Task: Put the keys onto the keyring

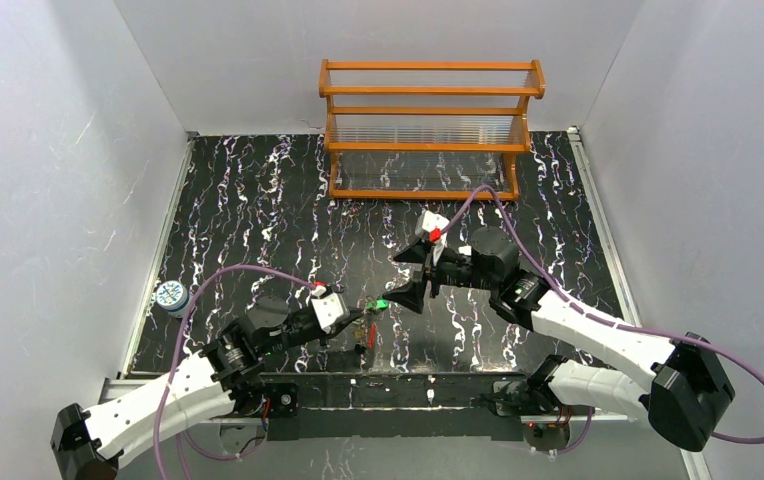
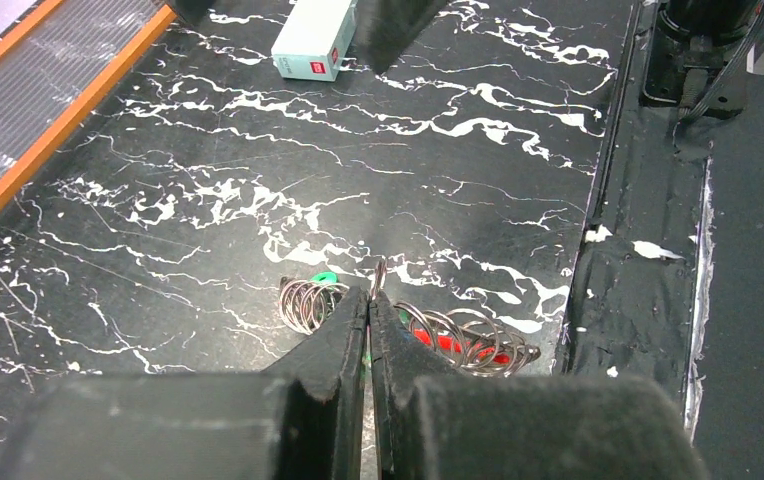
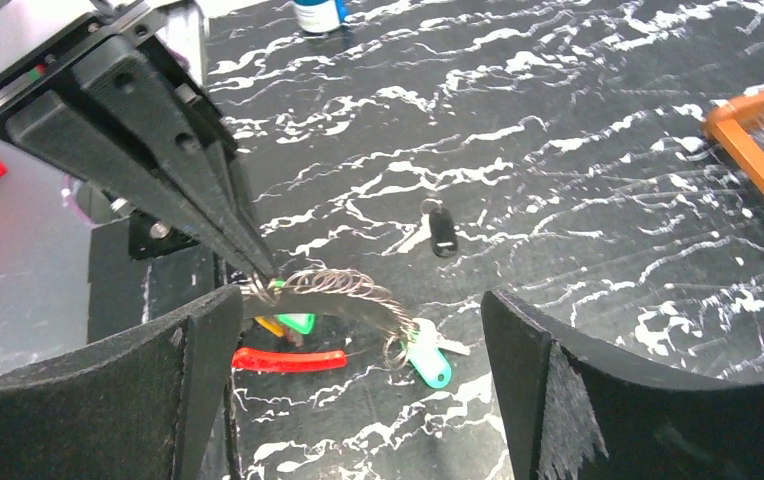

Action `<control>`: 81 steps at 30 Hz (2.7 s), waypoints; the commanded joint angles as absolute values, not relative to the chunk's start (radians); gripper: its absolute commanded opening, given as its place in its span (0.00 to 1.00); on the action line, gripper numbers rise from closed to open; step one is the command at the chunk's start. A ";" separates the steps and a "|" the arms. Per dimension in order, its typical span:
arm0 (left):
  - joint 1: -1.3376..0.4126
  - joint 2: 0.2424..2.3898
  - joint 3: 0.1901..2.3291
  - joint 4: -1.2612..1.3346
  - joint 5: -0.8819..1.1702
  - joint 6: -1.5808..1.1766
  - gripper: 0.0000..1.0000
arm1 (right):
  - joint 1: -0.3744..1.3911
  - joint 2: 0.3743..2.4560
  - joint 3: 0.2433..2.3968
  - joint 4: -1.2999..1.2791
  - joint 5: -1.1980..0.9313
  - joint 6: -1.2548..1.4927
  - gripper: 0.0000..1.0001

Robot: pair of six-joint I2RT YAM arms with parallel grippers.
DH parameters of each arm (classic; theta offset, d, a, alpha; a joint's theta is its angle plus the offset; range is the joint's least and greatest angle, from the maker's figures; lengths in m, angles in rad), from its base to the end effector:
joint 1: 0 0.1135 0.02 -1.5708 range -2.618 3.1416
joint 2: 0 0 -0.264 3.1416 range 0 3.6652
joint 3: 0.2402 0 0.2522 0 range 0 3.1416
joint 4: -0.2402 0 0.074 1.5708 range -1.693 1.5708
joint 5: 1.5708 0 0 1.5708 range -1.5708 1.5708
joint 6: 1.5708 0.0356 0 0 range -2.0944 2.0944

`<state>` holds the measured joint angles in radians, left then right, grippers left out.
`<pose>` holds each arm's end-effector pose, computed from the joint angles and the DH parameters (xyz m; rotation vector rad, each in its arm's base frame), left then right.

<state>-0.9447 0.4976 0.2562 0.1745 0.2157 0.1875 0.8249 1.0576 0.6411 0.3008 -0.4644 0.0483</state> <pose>0.0810 -0.1250 0.2319 1.0459 1.3282 -0.7506 0.1537 0.1899 0.2870 -1.0020 1.4777 1.0323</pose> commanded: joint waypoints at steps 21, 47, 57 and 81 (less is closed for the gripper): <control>-0.950 0.347 0.291 0.101 0.291 0.501 0.00 | 0.833 1.087 0.551 0.529 -0.791 -0.100 0.87; -0.951 0.394 0.585 -0.324 0.015 0.091 0.00 | 0.836 1.377 0.810 0.424 -0.432 0.229 0.86; -0.951 0.247 0.547 -0.372 0.057 0.234 0.00 | 0.827 1.697 1.162 0.121 -0.326 0.399 0.76; -0.950 0.237 0.522 -0.391 0.179 0.311 0.00 | 1.109 2.151 1.637 -0.299 0.119 0.289 0.53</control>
<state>-0.9466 0.2367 0.5163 -0.4118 0.1535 0.2981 1.0927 2.1357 1.5898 -0.2642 -0.0071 0.3218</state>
